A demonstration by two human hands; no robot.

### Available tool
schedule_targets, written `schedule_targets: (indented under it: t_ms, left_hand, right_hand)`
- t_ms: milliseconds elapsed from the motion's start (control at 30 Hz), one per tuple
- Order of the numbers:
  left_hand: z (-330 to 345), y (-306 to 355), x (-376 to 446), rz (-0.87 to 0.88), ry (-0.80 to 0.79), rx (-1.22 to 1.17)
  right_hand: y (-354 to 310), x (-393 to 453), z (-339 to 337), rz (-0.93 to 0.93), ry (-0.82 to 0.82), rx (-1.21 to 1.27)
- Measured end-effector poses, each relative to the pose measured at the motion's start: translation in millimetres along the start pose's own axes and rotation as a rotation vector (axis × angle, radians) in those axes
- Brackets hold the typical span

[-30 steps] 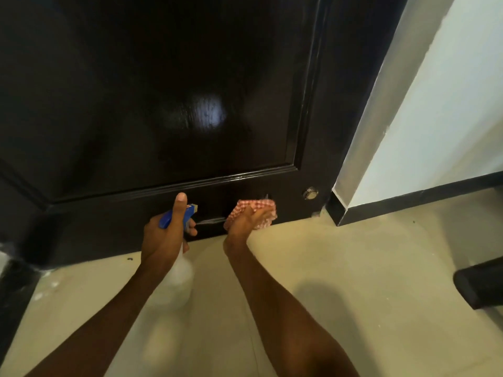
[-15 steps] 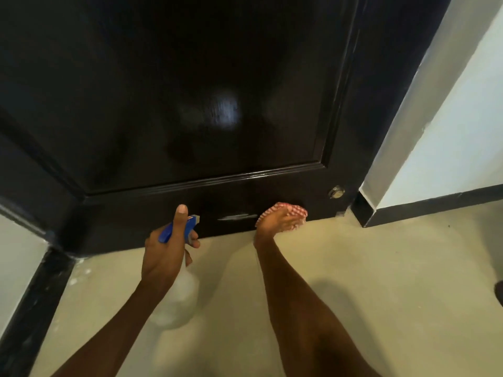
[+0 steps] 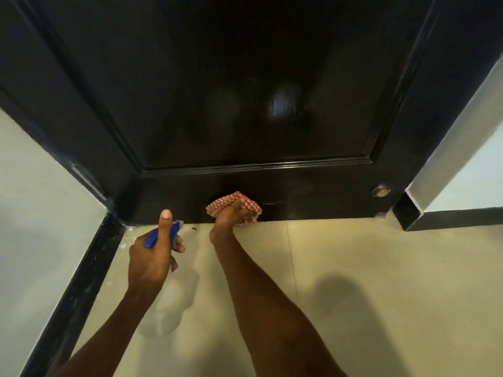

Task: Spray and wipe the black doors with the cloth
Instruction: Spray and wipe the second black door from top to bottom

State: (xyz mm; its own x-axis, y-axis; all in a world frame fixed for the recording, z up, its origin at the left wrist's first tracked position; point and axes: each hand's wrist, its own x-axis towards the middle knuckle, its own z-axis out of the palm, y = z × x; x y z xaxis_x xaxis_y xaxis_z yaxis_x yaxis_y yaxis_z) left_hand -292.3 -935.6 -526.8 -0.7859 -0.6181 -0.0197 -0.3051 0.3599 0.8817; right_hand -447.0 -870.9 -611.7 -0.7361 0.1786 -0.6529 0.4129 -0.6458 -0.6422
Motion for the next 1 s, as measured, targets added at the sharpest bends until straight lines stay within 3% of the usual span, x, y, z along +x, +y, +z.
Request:
schedule_targets:
  t_ms: [133,367,533,633,733,867,1000]
  left_hand:
    - [-3.0,-5.8,-1.8,-0.009,-0.009,-0.014]
    - [30.1,13.6,3.8,0.024,-0.126,-0.071]
    - [46.8,16.9,6.5,0.031,-0.17,-0.142]
    - [49.8,9.6,6.9,0.001,-0.147,-0.132]
    - [44.8,1.1,10.3,-0.029,-0.113,-0.102]
    - [29.6,-12.5,16.2,-0.082,-0.033,-0.097]
    - [17.6,-42.0,12.5,-0.184,0.081,-0.127]
  right_hand:
    - [-18.8,-10.9,-17.1,-0.149,0.02,0.106]
    - [-124.2,70.4,-96.1,-0.58,0.363,-0.254]
    - [-143.8,62.9,-108.2,-0.914,0.284,-0.359]
    - [-92.3,63.3,-101.3,-1.1,0.233,-0.808]
    - [-37.7,85.7,-114.0,-1.349,0.033,-1.332]
    - [-25.2,108.6,-131.8,-1.645,-0.425,-1.874]
    - [-14.4,101.4,-99.1,-1.831,-0.648,-2.184]
